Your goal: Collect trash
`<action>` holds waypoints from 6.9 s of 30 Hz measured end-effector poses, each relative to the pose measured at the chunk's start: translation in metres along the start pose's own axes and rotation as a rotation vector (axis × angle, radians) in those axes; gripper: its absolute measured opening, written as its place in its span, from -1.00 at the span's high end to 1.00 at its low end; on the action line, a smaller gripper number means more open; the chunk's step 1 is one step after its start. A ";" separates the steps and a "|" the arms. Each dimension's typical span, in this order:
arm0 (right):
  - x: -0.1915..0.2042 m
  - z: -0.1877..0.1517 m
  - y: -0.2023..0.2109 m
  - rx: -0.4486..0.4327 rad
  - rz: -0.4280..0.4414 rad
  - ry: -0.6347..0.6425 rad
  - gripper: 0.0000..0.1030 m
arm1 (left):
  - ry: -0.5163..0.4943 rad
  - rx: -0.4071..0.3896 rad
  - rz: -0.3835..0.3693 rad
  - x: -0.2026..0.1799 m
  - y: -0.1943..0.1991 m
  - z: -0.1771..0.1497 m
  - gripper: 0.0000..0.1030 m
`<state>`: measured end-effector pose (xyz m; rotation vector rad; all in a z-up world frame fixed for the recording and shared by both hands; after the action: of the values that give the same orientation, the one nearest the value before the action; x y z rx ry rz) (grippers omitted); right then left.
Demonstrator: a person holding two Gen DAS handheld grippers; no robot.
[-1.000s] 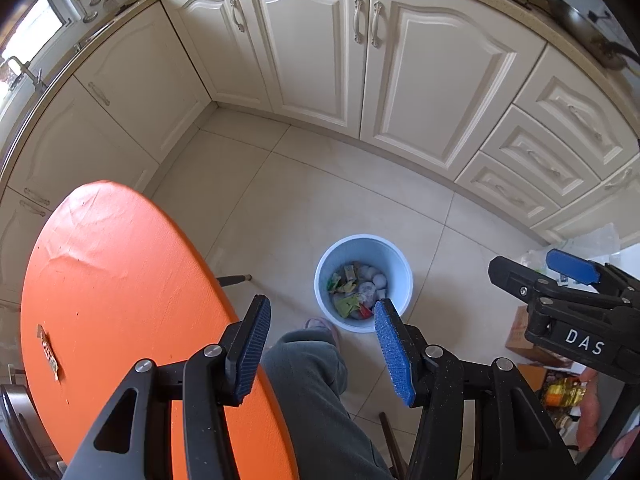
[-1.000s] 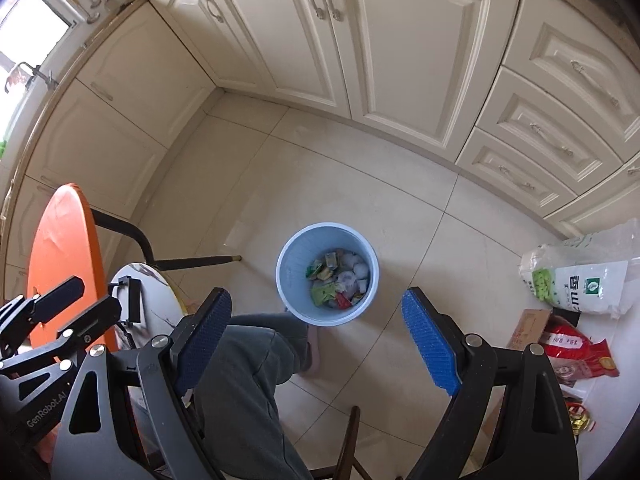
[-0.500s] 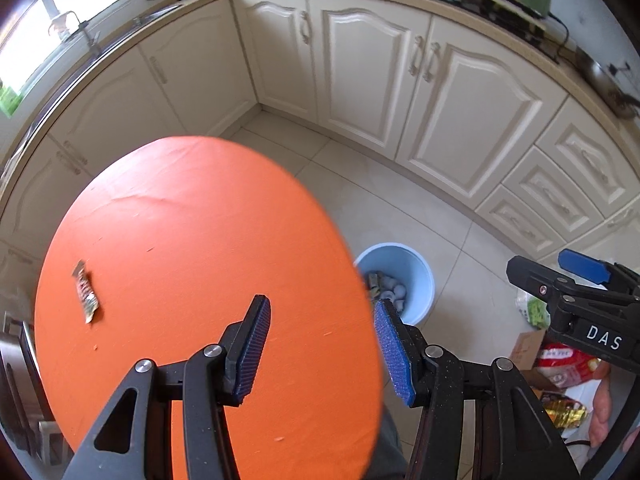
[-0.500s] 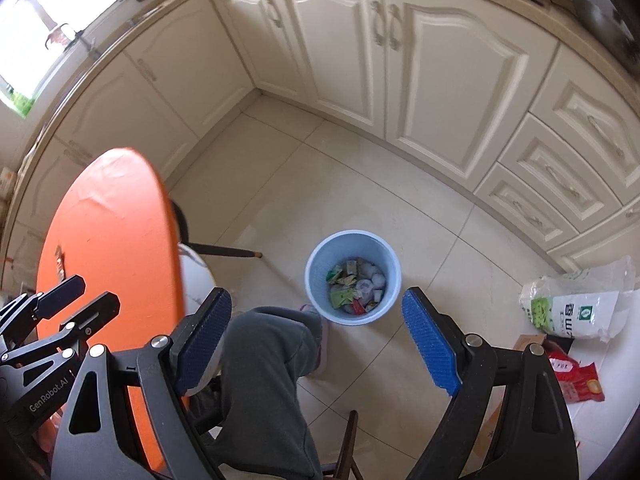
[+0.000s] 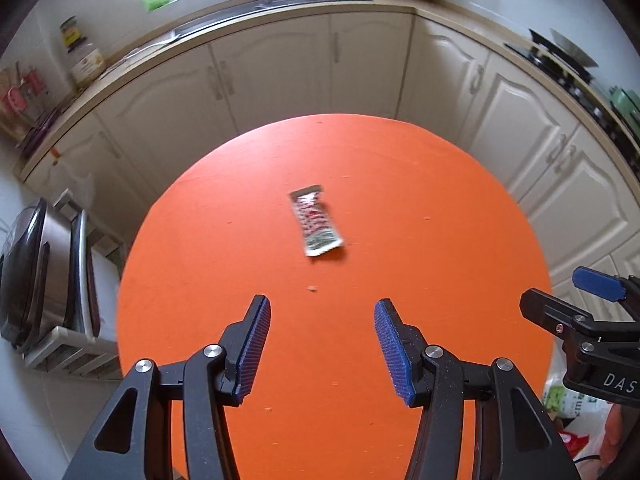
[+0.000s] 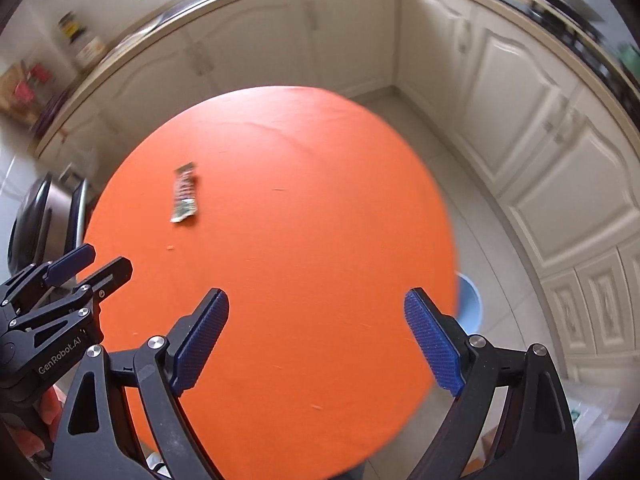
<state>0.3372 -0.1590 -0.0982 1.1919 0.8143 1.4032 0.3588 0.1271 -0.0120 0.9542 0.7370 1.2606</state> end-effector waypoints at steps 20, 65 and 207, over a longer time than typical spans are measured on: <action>0.188 0.060 -0.141 0.204 -0.055 0.209 -0.44 | 0.354 0.101 -0.011 0.213 -0.042 0.014 0.03; 0.059 -0.100 -0.040 -0.076 0.108 -0.072 -0.63 | 0.199 0.142 -0.258 0.054 -0.057 -0.068 0.01; -0.132 -0.201 0.152 -0.766 -0.113 -0.172 -0.99 | 0.111 -0.493 0.100 -0.260 0.147 -0.312 -0.13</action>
<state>0.0918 -0.2905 -0.0392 0.6416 0.1719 1.3140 -0.0270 -0.0672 -0.0294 0.5251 0.4323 1.5024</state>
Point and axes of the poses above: each gripper's, at about its wrist camera, not at the fingertips, and y roughly against the way its jaws point, x to its left, z to its top, the point moved 1 cm from there along -y, roughly the way its jaws point, and after that the axes turned 5 degrees about -y, right-handed, at the moved point
